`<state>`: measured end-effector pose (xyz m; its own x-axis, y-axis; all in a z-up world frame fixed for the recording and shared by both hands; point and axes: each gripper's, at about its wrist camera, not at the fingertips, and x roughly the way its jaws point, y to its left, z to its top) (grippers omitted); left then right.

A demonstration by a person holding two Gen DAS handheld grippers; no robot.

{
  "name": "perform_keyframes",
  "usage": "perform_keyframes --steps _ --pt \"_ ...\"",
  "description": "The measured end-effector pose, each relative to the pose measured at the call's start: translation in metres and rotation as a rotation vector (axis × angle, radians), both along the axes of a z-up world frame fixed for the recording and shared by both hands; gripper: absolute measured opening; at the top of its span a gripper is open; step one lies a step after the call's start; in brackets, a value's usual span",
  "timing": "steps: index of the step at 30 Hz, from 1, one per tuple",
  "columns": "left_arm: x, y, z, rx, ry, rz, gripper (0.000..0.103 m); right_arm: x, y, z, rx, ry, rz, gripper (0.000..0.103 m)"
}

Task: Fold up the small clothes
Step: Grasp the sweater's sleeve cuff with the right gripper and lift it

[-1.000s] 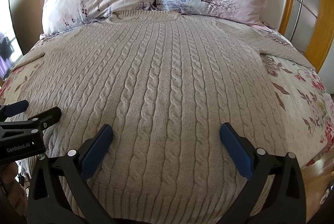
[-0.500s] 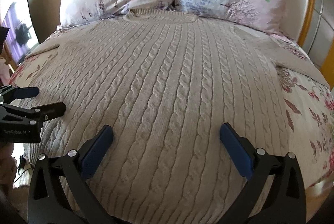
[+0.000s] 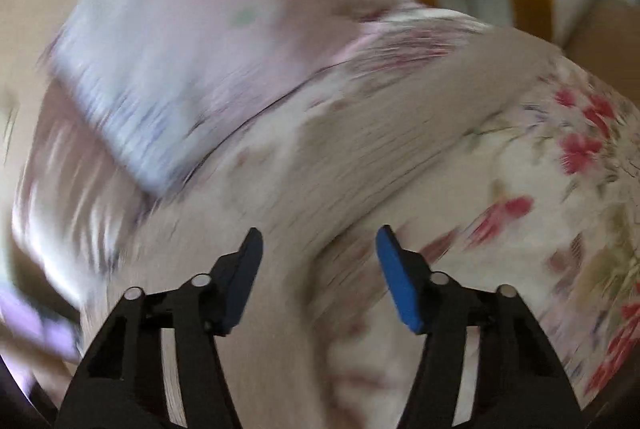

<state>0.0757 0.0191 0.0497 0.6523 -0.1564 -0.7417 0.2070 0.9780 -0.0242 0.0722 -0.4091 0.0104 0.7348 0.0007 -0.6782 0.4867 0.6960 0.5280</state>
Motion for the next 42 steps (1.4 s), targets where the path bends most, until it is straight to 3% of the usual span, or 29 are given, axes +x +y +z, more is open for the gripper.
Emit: perform_keyframes --steps 3,7,12,18,20,23,26,30,35,38,42 --pt "0.016 -0.003 0.005 0.026 -0.005 -0.013 0.101 0.008 -0.038 -0.013 0.049 0.046 -0.103 0.055" --pt "0.032 -0.002 0.009 -0.006 0.016 -0.043 0.101 0.009 -0.071 -0.033 0.156 0.067 -0.207 0.051" --pt "0.054 -0.005 0.009 -0.034 0.022 -0.051 0.101 0.011 -0.089 -0.044 0.205 0.022 -0.257 0.044" --pt "0.079 -0.004 -0.003 -0.086 0.074 -0.031 0.101 0.006 -0.117 -0.053 0.259 -0.029 -0.333 0.024" --pt "0.085 0.000 -0.007 -0.129 0.087 -0.033 0.101 0.007 -0.119 -0.054 0.243 -0.025 -0.342 0.015" --pt "0.089 0.006 -0.010 -0.176 0.075 -0.022 0.101 0.013 -0.115 -0.050 0.174 0.001 -0.325 0.011" --pt "0.093 0.011 -0.010 -0.208 0.046 -0.010 0.101 0.015 -0.101 -0.029 0.067 -0.030 -0.295 0.010" --pt "0.099 0.017 -0.009 -0.264 0.042 0.000 0.101 0.026 -0.055 0.019 -0.092 -0.120 -0.151 0.010" --pt "0.103 0.022 -0.012 -0.329 0.059 0.027 0.101 0.047 0.037 0.048 -0.106 -0.221 0.160 0.010" --pt "0.103 0.023 -0.014 -0.367 0.056 0.025 0.101 0.068 0.098 0.035 -0.083 -0.195 0.359 0.010" --pt "0.102 0.023 -0.016 -0.418 0.063 0.011 0.101 0.093 0.162 -0.008 -0.081 -0.039 0.533 0.010"
